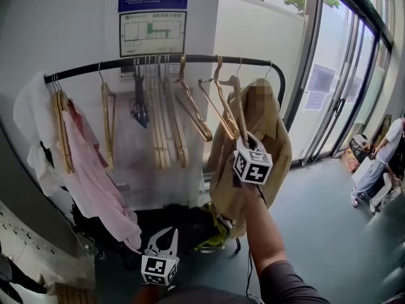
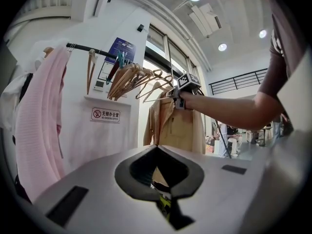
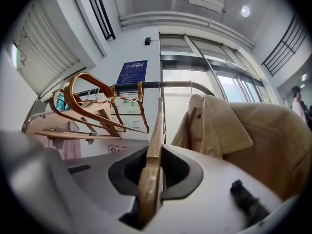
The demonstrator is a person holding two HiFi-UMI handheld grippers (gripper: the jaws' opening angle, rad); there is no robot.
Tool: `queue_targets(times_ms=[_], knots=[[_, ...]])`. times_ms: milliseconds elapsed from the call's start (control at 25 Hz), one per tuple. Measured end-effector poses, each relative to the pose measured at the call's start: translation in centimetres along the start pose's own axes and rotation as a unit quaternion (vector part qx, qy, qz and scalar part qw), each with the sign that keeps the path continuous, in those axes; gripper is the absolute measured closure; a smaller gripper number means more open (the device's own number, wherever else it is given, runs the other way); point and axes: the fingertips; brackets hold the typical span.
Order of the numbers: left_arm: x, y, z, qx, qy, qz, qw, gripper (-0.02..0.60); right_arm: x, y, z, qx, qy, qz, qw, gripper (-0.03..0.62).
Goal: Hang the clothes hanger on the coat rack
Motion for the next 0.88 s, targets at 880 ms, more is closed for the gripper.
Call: queue_targets(times_ms=[880], knots=[[1.8, -0.6, 2.7, -0.018, 0.022, 0.009, 0.9996, 0.572, -3.2, -7.6, -20.9, 0.04, -0.006, -0.053, 0.998, 0.391]])
Point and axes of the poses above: the fingertips, and each gripper's own axes: z forward along the fingers, y to its right, x out of its top, and after that the axes turned 14 degrees about y, right-handed
